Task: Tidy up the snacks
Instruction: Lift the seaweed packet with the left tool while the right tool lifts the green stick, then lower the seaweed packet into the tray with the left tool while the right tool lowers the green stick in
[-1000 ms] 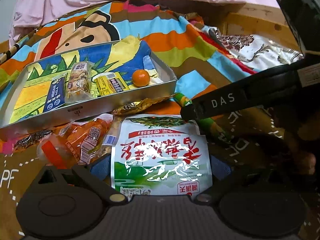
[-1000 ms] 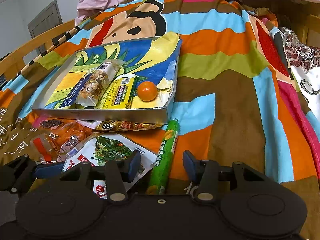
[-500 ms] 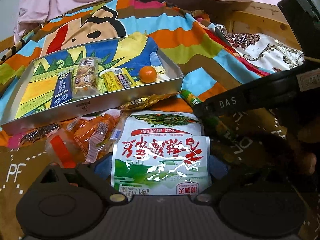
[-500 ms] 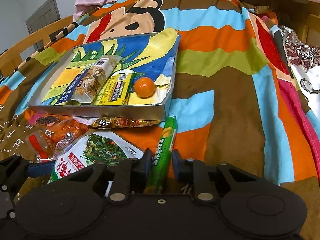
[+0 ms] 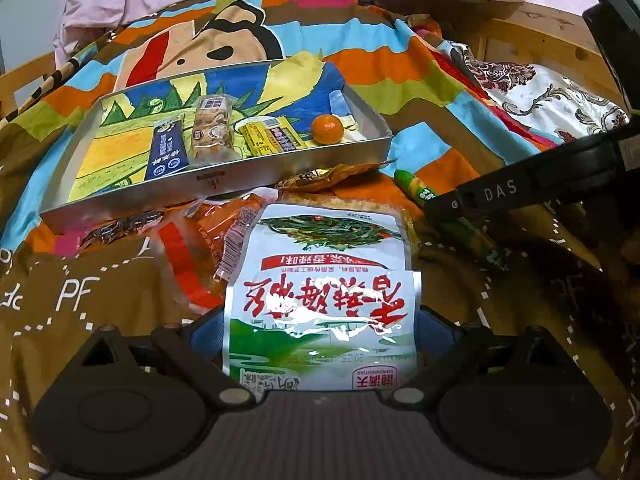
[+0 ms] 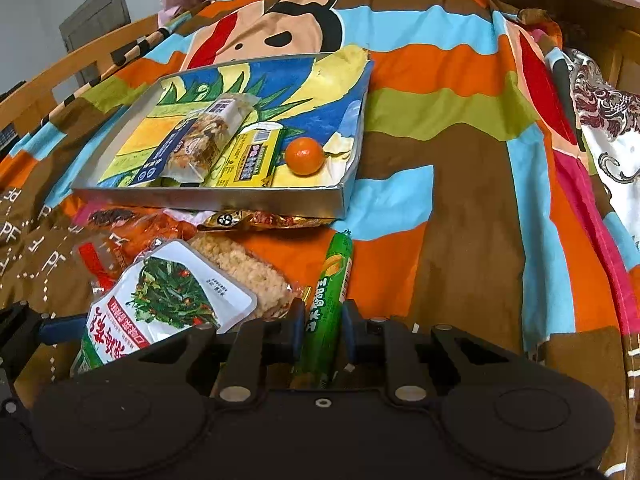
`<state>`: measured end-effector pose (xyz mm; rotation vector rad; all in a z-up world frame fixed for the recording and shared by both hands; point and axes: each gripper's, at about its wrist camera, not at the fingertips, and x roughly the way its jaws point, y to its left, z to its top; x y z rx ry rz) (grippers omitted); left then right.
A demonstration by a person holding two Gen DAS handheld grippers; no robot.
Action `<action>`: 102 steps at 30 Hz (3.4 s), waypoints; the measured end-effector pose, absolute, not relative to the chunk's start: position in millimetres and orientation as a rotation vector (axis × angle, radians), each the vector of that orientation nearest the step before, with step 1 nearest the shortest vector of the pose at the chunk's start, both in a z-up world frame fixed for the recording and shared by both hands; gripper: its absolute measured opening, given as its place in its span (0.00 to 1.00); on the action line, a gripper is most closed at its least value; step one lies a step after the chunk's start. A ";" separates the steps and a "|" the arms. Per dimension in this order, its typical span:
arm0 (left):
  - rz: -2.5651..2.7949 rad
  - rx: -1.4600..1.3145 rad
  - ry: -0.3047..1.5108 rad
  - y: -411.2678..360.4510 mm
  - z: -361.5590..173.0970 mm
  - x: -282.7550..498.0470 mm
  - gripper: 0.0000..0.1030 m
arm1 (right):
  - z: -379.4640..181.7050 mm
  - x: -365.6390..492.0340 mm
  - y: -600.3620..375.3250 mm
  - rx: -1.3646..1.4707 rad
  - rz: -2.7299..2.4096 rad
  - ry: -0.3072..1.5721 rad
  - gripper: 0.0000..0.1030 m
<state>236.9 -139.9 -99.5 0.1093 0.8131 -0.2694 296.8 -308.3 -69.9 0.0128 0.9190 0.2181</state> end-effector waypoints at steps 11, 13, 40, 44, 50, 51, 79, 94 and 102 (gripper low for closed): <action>-0.275 0.114 0.814 -145.6 -100.5 246.3 0.96 | -76.7 302.8 -301.5 -0.020 0.222 0.927 0.25; -0.276 0.118 0.814 -146.8 -101.4 248.3 0.96 | -77.3 303.4 -302.0 -0.017 0.223 0.928 0.25; -0.270 0.203 0.773 -146.1 -86.8 230.0 0.90 | -68.6 286.5 -288.0 -0.135 0.234 0.867 0.23; -0.270 0.214 0.761 -146.4 -80.7 225.3 0.89 | -63.3 282.3 -289.0 -0.123 0.233 0.851 0.23; -0.268 0.250 0.722 -148.7 -71.0 217.6 0.89 | -56.2 274.8 -289.1 -0.121 0.235 0.832 0.23; -0.269 0.256 0.712 -149.2 -68.9 216.1 0.89 | -54.8 273.3 -289.5 -0.118 0.236 0.827 0.23; -0.243 0.226 0.624 -137.4 -37.7 206.3 0.89 | -79.9 288.9 -284.5 -0.073 0.185 0.933 0.23; -0.193 0.179 0.548 -122.2 -19.5 207.9 0.89 | -37.6 263.1 -296.6 -0.019 0.173 0.701 0.18; -0.139 0.123 0.466 -109.5 -5.0 223.3 0.89 | -12.6 257.8 -288.5 -0.040 0.182 0.509 0.18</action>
